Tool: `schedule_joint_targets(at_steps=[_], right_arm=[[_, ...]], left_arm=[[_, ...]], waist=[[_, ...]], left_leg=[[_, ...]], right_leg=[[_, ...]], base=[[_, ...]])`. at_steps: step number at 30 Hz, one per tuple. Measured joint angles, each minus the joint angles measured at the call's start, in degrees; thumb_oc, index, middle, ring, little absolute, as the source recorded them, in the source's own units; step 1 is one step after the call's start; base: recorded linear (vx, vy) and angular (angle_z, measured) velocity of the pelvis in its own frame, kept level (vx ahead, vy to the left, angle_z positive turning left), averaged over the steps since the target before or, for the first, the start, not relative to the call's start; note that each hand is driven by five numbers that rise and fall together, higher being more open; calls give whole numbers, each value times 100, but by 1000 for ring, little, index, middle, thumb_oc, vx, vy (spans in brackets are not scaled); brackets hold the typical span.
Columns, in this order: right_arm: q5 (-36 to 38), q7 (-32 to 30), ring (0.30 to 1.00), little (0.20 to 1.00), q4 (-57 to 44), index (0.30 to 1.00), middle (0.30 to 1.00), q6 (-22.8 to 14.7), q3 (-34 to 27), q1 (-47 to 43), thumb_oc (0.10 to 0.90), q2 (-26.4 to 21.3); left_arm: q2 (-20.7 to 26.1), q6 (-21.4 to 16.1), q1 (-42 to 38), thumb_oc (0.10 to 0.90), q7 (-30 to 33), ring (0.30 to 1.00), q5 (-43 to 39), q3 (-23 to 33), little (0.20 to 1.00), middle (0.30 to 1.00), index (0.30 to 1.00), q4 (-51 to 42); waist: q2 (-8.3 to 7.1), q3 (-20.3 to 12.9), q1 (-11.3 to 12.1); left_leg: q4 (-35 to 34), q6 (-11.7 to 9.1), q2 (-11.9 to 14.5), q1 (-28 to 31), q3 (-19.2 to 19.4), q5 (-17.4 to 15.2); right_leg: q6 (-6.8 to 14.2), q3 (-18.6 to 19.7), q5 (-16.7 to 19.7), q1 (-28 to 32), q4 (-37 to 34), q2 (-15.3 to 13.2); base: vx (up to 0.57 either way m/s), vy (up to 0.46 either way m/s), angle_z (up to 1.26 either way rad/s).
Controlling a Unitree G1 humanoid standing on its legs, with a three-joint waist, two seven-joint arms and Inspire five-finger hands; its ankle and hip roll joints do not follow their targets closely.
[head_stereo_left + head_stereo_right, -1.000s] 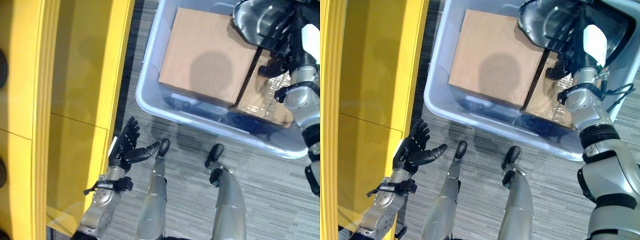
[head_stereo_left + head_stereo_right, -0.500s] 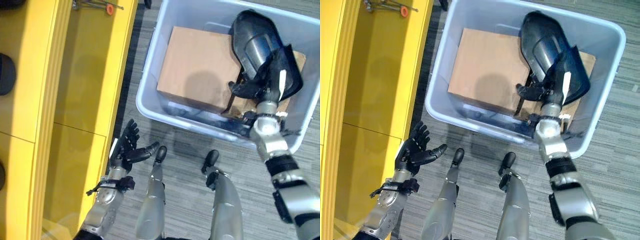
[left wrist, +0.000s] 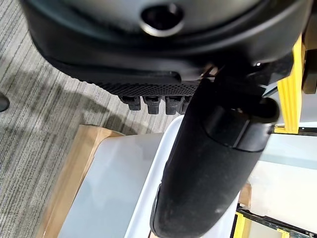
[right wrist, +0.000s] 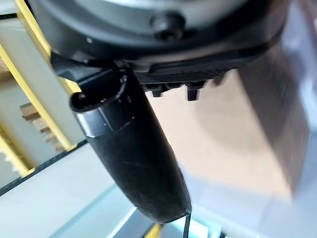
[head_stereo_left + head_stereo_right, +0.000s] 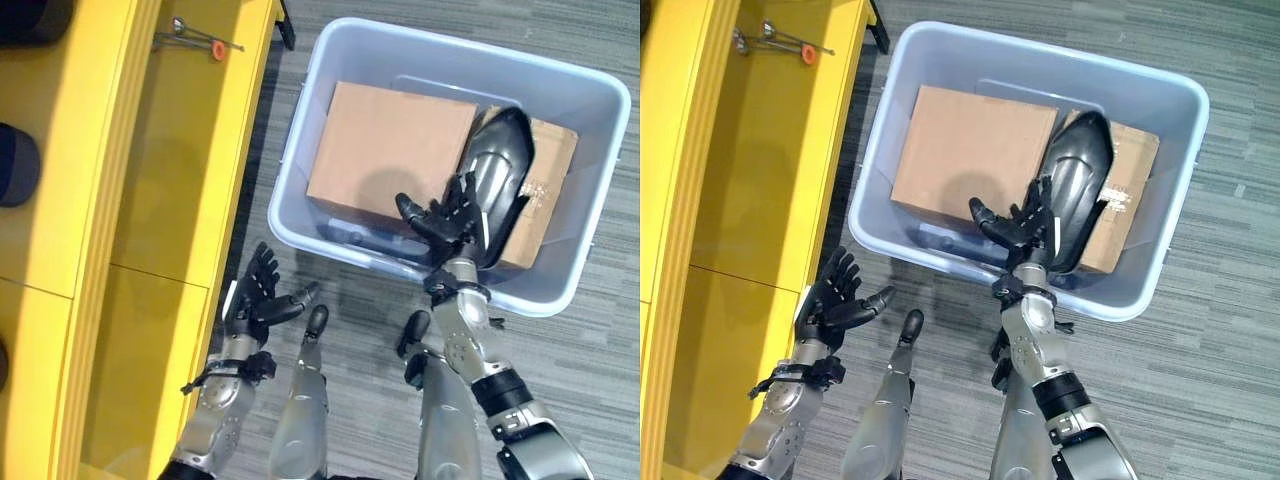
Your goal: Move parts from the plastic box to the shelf.
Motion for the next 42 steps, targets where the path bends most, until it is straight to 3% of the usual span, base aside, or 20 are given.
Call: schedule_joint_targets(at_steps=[4, 9, 11, 21, 24, 29, 34, 35, 36, 37, 38, 42], right_arm=[[223, 194, 1000, 1000, -584, 1000, 1000, -100, 258, -204, 900, 196], [442, 308, 1000, 1000, -1126, 1000, 1000, -286, 486, -463, 900, 360], [443, 313, 1000, 1000, -1151, 1000, 1000, -299, 484, -576, 900, 287], [403, 307, 1000, 1000, -1532, 1000, 1000, -349, 296, -536, 900, -174], [-77, 303, 1000, 1000, -1586, 1000, 1000, -231, 247, -534, 900, -642], [-1343, 355, 1000, 1000, -1755, 1000, 1000, 172, 126, -505, 900, -1998], [-2775, 573, 1000, 1000, -1747, 1000, 1000, 481, 119, -532, 900, -3205], [-3078, 704, 1000, 1000, -1746, 1000, 1000, 508, 248, -598, 900, -3717], [-3115, 723, 1000, 1000, -1746, 1000, 1000, 509, 275, -608, 900, -3787], [-3448, 867, 1000, 1000, -1654, 1000, 1000, 487, 586, -765, 900, -4303], [-3602, 950, 1000, 1000, -1504, 1000, 1000, 495, 844, -946, 900, -4520], [-4211, 1314, 1000, 1000, -1018, 1000, 1000, 632, 1457, -1429, 900, -4848]], left_arm=[[16, 18, 28, 900, 2, 1000, -4, -4, 1000, 1000, 1000, -21], [239, 101, 158, 900, 2, 1000, -7, 27, 1000, 1000, 1000, -58], [293, 105, 227, 900, -2, 1000, -15, 34, 1000, 1000, 1000, -66], [424, 137, 297, 900, -41, 1000, -75, 42, 1000, 1000, 1000, -308], [445, 137, 381, 900, -46, 1000, -108, 84, 1000, 1000, 1000, -334], [459, 136, 487, 900, -225, 1000, -106, 142, 1000, 1000, 1000, -424], [624, 125, 698, 900, -398, 1000, -105, 312, 1000, 1000, 1000, -466], [689, 119, 707, 900, -498, 1000, -101, 322, 1000, 1000, 1000, -474], [692, 117, 711, 900, -509, 1000, -101, 325, 1000, 1000, 1000, -474], [712, 62, 774, 900, -538, 1000, -104, 343, 1000, 1000, 1000, -473], [755, 51, 797, 900, -566, 1000, -102, 328, 1000, 1000, 1000, -474], [921, 15, 808, 900, -744, 1000, -103, 340, 1000, 1000, 1000, -465]], waist=[[-8, -6, 185], [-48, -38, 223], [-121, -82, 218], [-172, -114, 74], [-228, -143, 12], [-240, -148, -87], [-393, -229, -184], [-393, -229, -166], [-393, -229, -164], [-419, -243, -158], [-432, -250, -158], [-446, -261, -109]], left_leg=[[-3, -2, 16, 129, -14, -10], [-7, 2, 4, 291, -14, -34], [-9, 2, -1, 321, 1, -43], [-9, 38, 22, 486, 104, -76], [-16, 51, 22, 535, 236, -88], [-20, 65, 40, 565, 310, -100], [-23, 81, 88, 558, 352, -129], [-25, 82, 89, 551, 352, -130], [-25, 82, 90, 551, 352, -130], [-23, 93, 98, 559, 352, -139], [-22, 99, 101, 559, 354, -144], [-3, 93, 106, 420, 337, -139]], right_leg=[[1, -11, -12, 138, -5, 10], [62, -12, -48, 347, -48, -5], [64, -1, -38, 380, -76, -3], [75, 83, 65, 551, -242, 65], [89, 174, 141, 570, -345, 93], [109, 229, 245, 642, -525, 148], [99, 238, 261, 639, -587, 203], [99, 238, 261, 632, -586, 206], [100, 238, 261, 632, -587, 207], [99, 237, 261, 635, -575, 212], [100, 237, 260, 633, -577, 218], [89, 229, 267, 497, -560, 227]], base=[[7, 19, 2], [9, 22, 4], [0, 0, 0], [4, 14, -5], [9, 13, -18], [3, 0, -9], [-1, -11, -5], [0, 0, 0], [0, 0, 0], [0, 0, 0], [0, 0, 0], [-16, -7, 0]])
